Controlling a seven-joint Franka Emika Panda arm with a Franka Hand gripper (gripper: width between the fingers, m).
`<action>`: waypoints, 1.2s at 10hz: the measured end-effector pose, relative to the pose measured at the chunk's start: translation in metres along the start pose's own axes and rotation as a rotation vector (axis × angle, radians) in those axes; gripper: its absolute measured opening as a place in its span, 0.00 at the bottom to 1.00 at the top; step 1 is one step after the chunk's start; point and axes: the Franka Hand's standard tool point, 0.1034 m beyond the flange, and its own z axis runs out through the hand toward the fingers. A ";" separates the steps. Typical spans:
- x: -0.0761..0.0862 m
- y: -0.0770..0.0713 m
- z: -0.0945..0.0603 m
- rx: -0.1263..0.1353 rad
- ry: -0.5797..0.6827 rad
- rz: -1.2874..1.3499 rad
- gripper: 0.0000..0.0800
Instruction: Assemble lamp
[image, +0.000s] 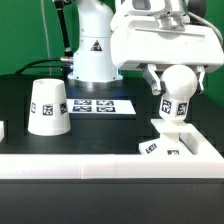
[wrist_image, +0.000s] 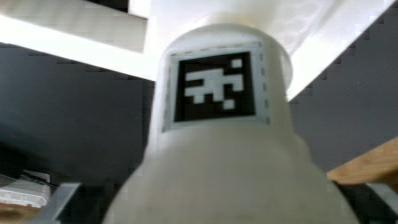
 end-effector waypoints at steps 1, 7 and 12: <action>-0.001 0.000 0.000 0.001 -0.004 0.000 0.78; -0.004 0.000 -0.003 0.000 -0.009 -0.002 0.87; 0.008 0.012 -0.020 -0.005 -0.036 0.000 0.87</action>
Offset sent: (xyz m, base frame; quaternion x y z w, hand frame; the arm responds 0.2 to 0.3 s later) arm 0.0000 0.0000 0.0000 0.0000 0.0000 0.0000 1.0000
